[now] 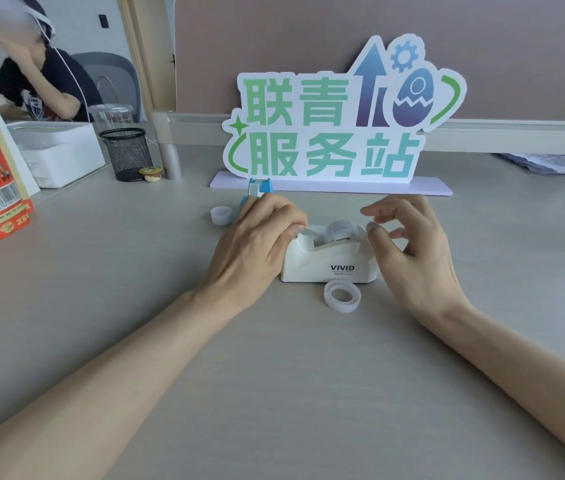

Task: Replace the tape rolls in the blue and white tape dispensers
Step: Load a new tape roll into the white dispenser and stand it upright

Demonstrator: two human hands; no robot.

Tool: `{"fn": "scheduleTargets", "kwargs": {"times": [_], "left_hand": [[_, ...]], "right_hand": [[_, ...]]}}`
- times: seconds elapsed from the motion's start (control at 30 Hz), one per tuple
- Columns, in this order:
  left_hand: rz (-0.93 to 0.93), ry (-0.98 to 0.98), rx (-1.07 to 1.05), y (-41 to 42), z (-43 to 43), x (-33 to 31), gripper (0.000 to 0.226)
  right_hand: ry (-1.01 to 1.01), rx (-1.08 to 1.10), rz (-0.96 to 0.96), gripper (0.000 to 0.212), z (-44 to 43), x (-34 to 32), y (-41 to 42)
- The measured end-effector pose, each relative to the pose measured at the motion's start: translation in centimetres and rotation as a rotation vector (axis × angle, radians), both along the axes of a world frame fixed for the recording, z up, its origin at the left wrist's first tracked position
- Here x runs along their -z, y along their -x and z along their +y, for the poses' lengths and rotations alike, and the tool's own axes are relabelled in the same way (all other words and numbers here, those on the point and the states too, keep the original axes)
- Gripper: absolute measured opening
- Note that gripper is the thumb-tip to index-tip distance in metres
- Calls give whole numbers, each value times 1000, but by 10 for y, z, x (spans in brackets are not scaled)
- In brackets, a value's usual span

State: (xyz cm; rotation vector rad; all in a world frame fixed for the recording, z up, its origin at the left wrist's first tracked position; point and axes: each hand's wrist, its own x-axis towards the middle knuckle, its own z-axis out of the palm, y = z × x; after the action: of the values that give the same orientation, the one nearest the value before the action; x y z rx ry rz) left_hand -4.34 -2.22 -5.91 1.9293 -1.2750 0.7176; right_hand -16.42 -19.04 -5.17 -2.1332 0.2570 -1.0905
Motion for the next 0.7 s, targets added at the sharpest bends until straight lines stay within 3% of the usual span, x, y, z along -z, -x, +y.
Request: {"fn": "scheduleTargets", "kwargs": {"times": [0.47, 0.7], "left_hand": [[-260, -138, -104, -37, 43, -4, 12], [-479, -328, -71, -38, 44, -4, 37]], "right_hand": [[-43, -18, 2, 18, -1, 2, -2], [-34, -15, 2, 19, -1, 2, -3]]}}
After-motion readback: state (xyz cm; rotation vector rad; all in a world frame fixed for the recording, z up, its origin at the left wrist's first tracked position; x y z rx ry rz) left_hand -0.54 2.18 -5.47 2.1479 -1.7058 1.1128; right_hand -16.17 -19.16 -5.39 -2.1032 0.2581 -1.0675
